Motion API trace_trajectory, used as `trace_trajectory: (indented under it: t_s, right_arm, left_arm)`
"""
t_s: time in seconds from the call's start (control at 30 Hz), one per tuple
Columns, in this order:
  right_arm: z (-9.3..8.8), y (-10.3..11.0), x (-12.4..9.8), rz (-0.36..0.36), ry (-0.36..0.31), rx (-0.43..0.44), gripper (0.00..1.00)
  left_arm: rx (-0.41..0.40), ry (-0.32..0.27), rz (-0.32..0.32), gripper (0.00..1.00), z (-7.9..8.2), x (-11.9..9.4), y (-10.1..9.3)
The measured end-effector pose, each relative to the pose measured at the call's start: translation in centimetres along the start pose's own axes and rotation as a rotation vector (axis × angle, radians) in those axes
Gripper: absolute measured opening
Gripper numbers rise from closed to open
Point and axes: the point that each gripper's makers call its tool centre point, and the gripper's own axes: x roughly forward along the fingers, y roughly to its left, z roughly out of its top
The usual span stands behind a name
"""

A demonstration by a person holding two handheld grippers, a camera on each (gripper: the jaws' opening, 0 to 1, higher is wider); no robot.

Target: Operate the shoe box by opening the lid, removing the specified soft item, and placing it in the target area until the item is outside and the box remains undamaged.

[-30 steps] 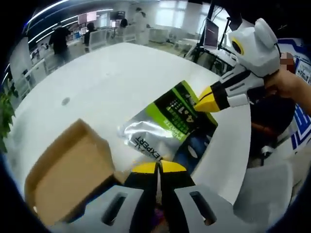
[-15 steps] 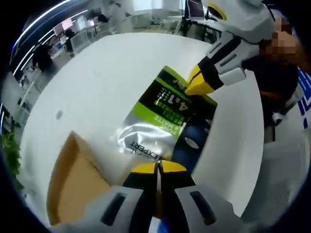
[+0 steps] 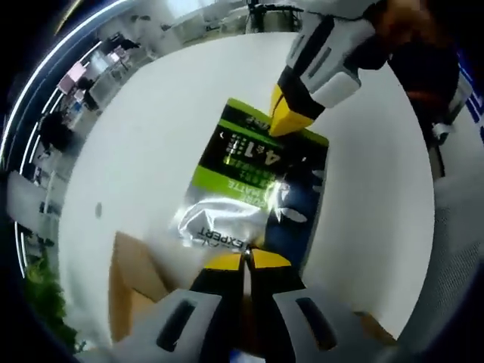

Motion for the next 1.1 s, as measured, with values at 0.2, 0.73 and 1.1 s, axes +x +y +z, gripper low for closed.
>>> trace_trajectory:
  t_s: [0.2,0.73,1.1]
  right_arm:
    - [-0.2,-0.4,0.6,-0.002,0.007,0.004,0.0]
    - [-0.6,-1.0,1.6,-0.001,0.001,0.021,0.0]
    - [-1.0,-1.7,2.2,-0.014,-0.011,0.029,0.0]
  left_arm:
    - [0.098,0.035,0.018,0.0,0.0,0.6,0.1]
    - [0.126,0.06,-0.006,0.0,-0.6,2.2,-0.3]
    - [0.163,0.044,0.017,0.04,-0.5,1.9,0.0]
